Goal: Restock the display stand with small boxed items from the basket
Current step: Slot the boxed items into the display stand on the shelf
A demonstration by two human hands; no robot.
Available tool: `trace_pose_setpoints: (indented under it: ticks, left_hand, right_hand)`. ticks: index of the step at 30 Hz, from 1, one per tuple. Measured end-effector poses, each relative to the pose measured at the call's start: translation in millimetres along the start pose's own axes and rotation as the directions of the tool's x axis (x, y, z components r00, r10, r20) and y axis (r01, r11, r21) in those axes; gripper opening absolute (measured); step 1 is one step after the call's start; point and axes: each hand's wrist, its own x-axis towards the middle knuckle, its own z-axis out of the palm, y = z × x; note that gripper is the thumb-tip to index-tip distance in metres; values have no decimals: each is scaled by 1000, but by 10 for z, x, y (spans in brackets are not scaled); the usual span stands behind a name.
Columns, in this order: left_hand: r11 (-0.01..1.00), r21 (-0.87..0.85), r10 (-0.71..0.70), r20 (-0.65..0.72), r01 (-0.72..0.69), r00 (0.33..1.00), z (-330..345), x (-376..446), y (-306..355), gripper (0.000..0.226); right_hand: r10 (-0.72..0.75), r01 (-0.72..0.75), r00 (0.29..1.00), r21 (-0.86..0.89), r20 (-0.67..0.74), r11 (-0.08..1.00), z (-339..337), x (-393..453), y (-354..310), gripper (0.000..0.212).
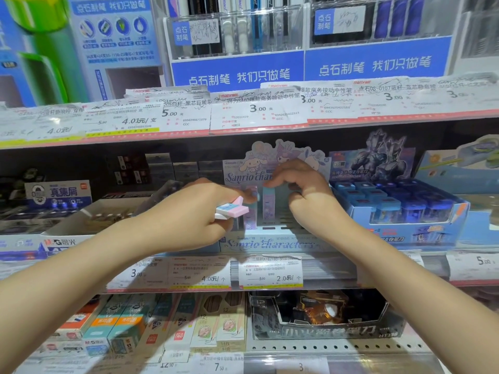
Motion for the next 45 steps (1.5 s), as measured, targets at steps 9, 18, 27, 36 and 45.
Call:
trace_pose_setpoints:
  ticks: [9, 18, 27, 36, 45]
  left_hand:
    - [999, 31, -20, 16, 19, 1000, -36, 1, 52, 43]
    - [992, -61, 96, -192, -110, 977, 34, -142, 209, 36]
    - [595, -792, -64, 119, 134, 991, 123, -186, 437, 27]
    - [498, -841, -283, 72, 211, 957, 196, -194, 362, 27]
    - [394, -902, -412, 0, 178, 911, 204, -117, 467, 17]
  right_hand:
    - [-9, 10, 999, -6, 30, 1000, 15, -43, 43, 50]
    - [-2, 9, 999, 142, -54, 990, -88, -213, -196, 44]
    - [-25, -83, 967, 403, 255, 911, -149, -456, -599, 14]
    - [65, -129, 980, 352, 187, 927, -279, -325, -474, 10]
    - [65, -96, 994, 459, 83, 883, -167, -357, -444, 27]
